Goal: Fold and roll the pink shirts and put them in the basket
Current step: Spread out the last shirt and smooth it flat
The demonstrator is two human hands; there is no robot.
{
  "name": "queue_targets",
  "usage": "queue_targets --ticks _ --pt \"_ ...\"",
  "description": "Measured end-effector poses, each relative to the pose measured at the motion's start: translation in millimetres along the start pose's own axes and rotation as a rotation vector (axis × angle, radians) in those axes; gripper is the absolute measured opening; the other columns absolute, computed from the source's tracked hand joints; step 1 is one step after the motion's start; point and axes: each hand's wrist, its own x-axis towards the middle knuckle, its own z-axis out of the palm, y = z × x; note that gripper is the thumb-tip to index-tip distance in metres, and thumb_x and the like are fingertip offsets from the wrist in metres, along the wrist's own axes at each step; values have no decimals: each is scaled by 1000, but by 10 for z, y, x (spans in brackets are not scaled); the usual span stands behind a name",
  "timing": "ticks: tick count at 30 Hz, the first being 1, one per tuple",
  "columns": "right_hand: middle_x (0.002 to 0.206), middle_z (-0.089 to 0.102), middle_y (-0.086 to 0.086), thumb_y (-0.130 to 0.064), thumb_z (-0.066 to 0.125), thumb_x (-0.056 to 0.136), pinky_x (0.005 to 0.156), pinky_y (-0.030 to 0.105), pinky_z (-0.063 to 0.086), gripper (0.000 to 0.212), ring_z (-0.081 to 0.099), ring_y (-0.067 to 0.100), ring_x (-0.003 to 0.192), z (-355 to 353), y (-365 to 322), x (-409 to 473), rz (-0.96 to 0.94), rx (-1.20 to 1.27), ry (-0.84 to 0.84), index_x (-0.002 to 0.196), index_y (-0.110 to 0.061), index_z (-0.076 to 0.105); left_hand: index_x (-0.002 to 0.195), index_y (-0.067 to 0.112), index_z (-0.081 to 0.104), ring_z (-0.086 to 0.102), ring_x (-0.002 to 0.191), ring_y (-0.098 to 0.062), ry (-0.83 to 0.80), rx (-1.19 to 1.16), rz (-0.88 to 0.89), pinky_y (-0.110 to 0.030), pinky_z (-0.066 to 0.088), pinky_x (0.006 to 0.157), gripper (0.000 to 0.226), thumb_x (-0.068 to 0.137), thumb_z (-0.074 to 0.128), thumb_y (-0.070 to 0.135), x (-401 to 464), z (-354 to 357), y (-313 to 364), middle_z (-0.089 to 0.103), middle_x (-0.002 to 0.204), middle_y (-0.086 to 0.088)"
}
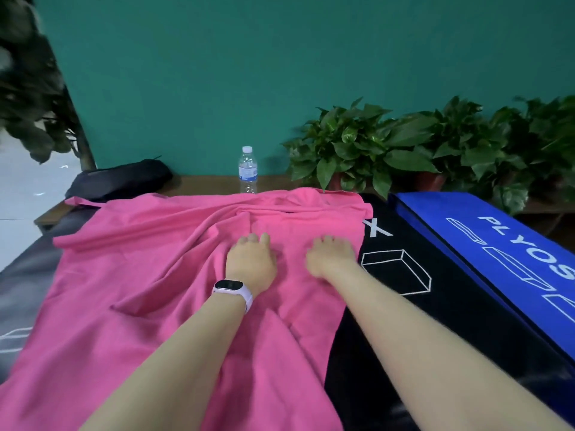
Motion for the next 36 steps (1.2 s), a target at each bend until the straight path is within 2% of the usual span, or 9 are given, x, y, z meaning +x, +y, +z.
queue_targets --ticks 4,7,9,12,14,17,20,25,36 --pt "164 17 24 -29 28 106 125 43 12 59 17 35 152 140 -280 -790 -76 303 5 156 1 19 145 8 44 45 134 -34 -213 -289 144 -39 34 111 43 105 36 23 -572 -253 -47 47 146 -16" --pt "162 19 26 -25 30 106 124 40 11 57 16 35 151 266 -323 -1264 -77 443 35 153 6 23 138 5 50 45 133 -33 44 -345 161 -40 32 111 42 97 44 12 -1199 -407 -164 49 143 -17" --pt "165 12 23 -29 28 107 126 40 5 61 9 33 154 383 -367 -1523 -68 481 57 156 4 17 141 5 47 38 139 -37 128 -327 27 -44 29 114 47 96 47 16 -1594 -442 -243 39 151 -22" --pt "168 8 20 -38 24 107 126 41 3 67 5 30 156 550 -367 -1757 -31 456 147 159 2 13 153 9 32 21 147 -40 47 -249 -272 -50 18 120 59 101 42 36 -2096 -420 -402 20 161 -25" --pt "168 6 19 -44 20 107 126 41 2 71 3 29 156 562 -306 -1812 -58 416 123 159 2 11 156 13 25 13 150 -38 2 -224 -403 -58 9 121 69 100 36 52 -2345 -397 -544 15 163 -23" --pt "169 1 17 -52 14 106 127 39 0 74 0 27 156 572 -185 -1810 -131 347 79 160 0 7 159 19 14 2 153 -36 -38 -187 -495 -65 -2 117 84 94 26 71 -2515 -425 -828 6 167 -16" --pt "169 -3 13 -52 11 107 126 36 -2 73 -3 24 156 596 -48 -1787 -176 324 39 161 -3 4 161 18 7 -2 154 -32 -99 -142 -559 -64 -4 119 94 90 24 78 -2524 -455 -1091 3 167 -18" --pt "169 -8 8 -52 8 107 127 37 -2 71 -7 20 156 673 35 -1744 -189 305 26 161 -7 -1 161 19 2 -6 155 -25 -163 -140 -522 -60 -6 121 99 88 20 82 -2388 -434 -1378 -2 168 -12" --pt "169 -8 8 -53 6 106 126 34 -2 71 -6 20 156 663 181 -1213 -210 236 43 161 -8 -1 161 23 10 3 155 -20 -195 -84 -327 -54 2 123 87 94 22 76 -1778 -316 -2176 5 169 -2"
